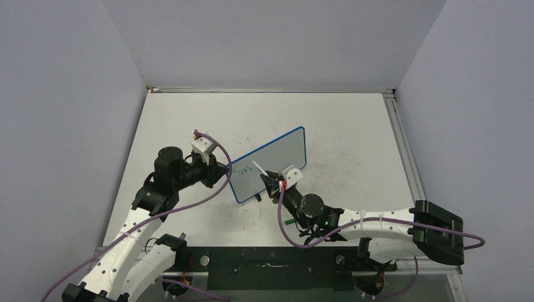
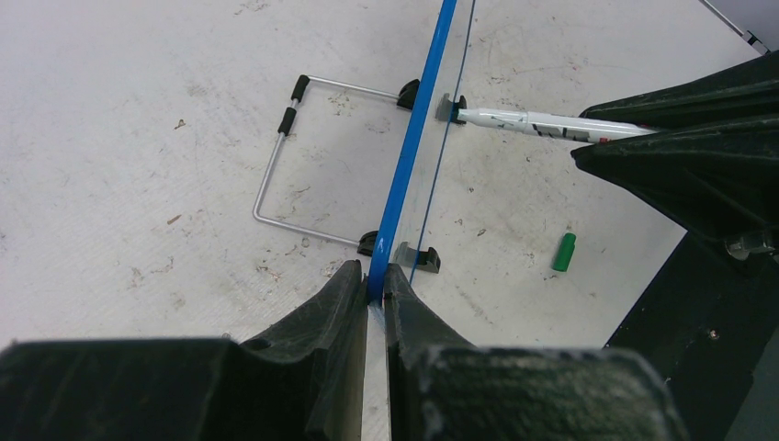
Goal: Write a sentence on the whiteboard
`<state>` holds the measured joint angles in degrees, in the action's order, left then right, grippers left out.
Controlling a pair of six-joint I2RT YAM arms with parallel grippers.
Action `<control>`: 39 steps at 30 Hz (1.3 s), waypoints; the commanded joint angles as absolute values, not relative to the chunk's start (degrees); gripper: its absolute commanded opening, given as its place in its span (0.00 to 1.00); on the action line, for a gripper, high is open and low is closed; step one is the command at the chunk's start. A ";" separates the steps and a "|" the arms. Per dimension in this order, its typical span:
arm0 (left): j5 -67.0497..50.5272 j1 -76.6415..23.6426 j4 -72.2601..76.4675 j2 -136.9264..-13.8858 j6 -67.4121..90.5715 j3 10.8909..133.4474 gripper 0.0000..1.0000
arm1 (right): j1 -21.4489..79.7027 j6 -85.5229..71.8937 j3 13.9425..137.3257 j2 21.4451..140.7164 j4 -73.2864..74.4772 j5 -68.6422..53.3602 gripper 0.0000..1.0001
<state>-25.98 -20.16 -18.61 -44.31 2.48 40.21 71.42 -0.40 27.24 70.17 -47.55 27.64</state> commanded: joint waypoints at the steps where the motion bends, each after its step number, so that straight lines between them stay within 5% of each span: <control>1: -26.81 -20.39 -20.04 -44.38 2.66 40.34 0.00 | 70.43 1.21 28.73 70.81 -51.36 26.88 0.05; 39: -26.81 -20.39 -20.02 -44.32 2.64 40.43 0.00 | 68.93 -7.47 23.64 74.14 -48.34 25.56 0.05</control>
<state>-25.74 -20.16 -18.61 -44.36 2.46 40.21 68.97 -5.67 23.99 73.08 -47.09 25.89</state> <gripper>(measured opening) 0.085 0.151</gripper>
